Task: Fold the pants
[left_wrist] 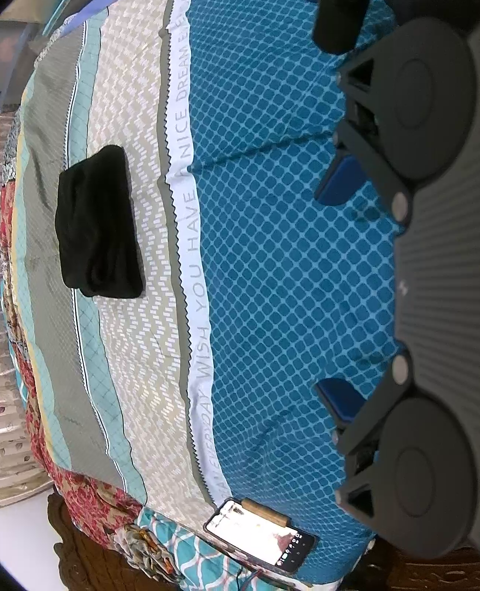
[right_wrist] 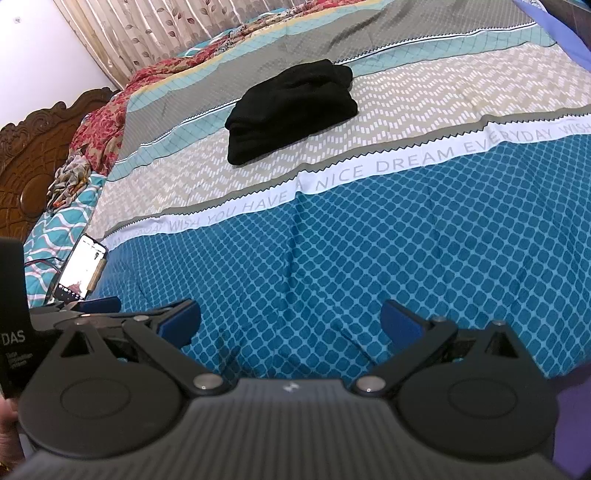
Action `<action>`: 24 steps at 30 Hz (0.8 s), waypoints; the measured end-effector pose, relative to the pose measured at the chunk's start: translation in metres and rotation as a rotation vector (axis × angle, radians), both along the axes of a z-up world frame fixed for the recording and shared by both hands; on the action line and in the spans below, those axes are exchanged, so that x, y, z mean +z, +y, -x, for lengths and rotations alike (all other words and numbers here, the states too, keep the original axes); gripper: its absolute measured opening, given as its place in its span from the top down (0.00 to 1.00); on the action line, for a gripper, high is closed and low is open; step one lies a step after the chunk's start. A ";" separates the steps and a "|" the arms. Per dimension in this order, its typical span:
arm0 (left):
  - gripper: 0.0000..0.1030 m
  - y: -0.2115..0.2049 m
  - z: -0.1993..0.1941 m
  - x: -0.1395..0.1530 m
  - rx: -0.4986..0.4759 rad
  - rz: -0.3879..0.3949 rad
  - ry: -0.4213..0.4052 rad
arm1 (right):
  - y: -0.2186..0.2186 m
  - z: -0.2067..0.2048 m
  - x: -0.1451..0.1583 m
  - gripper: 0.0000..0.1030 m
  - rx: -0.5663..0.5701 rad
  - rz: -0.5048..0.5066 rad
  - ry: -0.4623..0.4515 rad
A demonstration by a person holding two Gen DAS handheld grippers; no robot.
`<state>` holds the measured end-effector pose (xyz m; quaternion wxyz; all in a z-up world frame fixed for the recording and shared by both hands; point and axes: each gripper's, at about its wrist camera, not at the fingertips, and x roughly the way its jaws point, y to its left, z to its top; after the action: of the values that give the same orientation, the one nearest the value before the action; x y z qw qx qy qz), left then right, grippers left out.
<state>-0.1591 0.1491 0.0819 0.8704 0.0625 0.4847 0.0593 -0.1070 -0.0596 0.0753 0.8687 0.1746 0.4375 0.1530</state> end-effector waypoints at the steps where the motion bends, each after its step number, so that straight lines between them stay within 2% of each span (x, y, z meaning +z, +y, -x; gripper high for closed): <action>1: 0.00 0.000 0.000 0.000 0.001 -0.005 0.000 | 0.000 0.000 0.000 0.00 0.000 0.000 0.000; 9: 0.00 0.001 0.000 0.000 0.008 -0.018 -0.008 | 0.001 0.000 -0.001 0.00 0.002 -0.002 0.002; 17: 0.00 0.001 0.003 0.007 0.022 -0.050 -0.059 | 0.000 0.000 0.002 0.00 0.004 0.016 -0.019; 24: 0.00 0.000 0.000 0.005 0.014 -0.062 -0.049 | 0.001 0.001 0.005 0.00 0.004 0.031 -0.045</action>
<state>-0.1592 0.1490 0.0873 0.8792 0.0845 0.4617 0.0820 -0.1077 -0.0586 0.0802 0.8808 0.1566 0.4203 0.1519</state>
